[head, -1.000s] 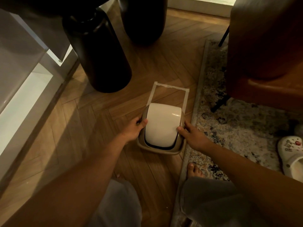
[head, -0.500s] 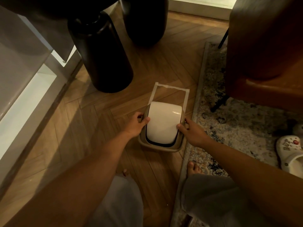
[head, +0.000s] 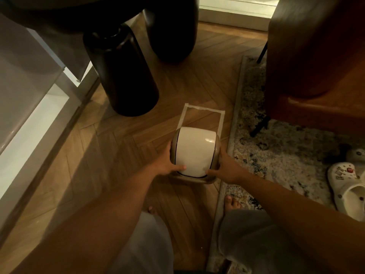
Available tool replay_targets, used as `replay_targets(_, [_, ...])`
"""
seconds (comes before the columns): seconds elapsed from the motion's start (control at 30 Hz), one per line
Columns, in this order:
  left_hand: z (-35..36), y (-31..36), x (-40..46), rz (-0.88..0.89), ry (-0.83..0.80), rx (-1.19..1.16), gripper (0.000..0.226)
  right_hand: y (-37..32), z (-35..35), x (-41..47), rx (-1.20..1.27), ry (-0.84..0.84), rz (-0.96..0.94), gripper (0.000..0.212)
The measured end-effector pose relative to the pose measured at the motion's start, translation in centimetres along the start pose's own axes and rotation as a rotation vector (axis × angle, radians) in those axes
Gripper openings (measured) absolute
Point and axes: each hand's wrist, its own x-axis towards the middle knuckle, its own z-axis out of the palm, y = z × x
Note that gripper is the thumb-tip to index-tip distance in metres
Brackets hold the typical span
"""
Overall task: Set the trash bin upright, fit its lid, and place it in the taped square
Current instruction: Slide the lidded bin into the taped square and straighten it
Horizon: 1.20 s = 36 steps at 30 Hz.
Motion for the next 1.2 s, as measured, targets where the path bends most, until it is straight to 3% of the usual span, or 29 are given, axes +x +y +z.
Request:
replay_targets(0.23, [1.2,-0.5,-0.5,0.022,-0.043,0.110,0.146,1.5,1.5,-1.0,-0.130,-0.034,-0.004,0.153])
replay_targets(0.63, [1.1,-1.4,0.6,0.060,0.032,0.159,0.142,2.7,2.6,0.2,-0.094,0.008,0.003,0.157])
replay_targets(1.2, [0.5,-1.9,2.6,0.089,0.071,0.110,0.134,1.9,0.4,1.4,-0.036,0.020,-0.086,0.145])
